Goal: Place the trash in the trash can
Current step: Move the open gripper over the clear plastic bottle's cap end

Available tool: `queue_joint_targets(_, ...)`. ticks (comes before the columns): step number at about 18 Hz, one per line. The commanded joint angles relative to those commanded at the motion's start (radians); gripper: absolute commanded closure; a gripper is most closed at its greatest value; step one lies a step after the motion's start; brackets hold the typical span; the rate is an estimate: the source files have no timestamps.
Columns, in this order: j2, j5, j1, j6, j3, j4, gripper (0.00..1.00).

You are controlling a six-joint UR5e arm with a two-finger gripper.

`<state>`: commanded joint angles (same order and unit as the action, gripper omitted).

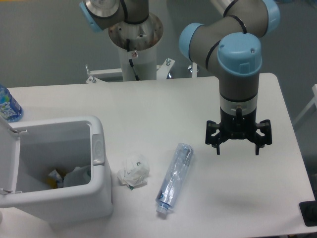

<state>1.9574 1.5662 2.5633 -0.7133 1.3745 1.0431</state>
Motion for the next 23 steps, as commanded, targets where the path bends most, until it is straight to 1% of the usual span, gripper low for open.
queue_joint_targets(5,0.012,-0.003,-0.014,0.000,0.002,-0.003,0.00)
queue_joint_targets(8,0.040,-0.003,-0.029,0.000,0.006,-0.017,0.00)
queue_joint_targets(10,0.051,-0.003,-0.031,0.000,0.029,-0.038,0.00)
queue_joint_targets(13,0.075,-0.002,-0.037,0.017,0.069,-0.100,0.00)
queue_joint_targets(14,0.080,-0.002,-0.044,0.018,0.075,-0.106,0.00)
queue_joint_targets(17,0.103,-0.012,-0.049,0.014,0.072,-0.107,0.00)
queue_joint_targets(20,0.123,-0.052,-0.058,0.018,0.067,-0.106,0.00)
queue_joint_targets(23,0.147,-0.066,-0.072,0.049,0.069,-0.106,0.00)
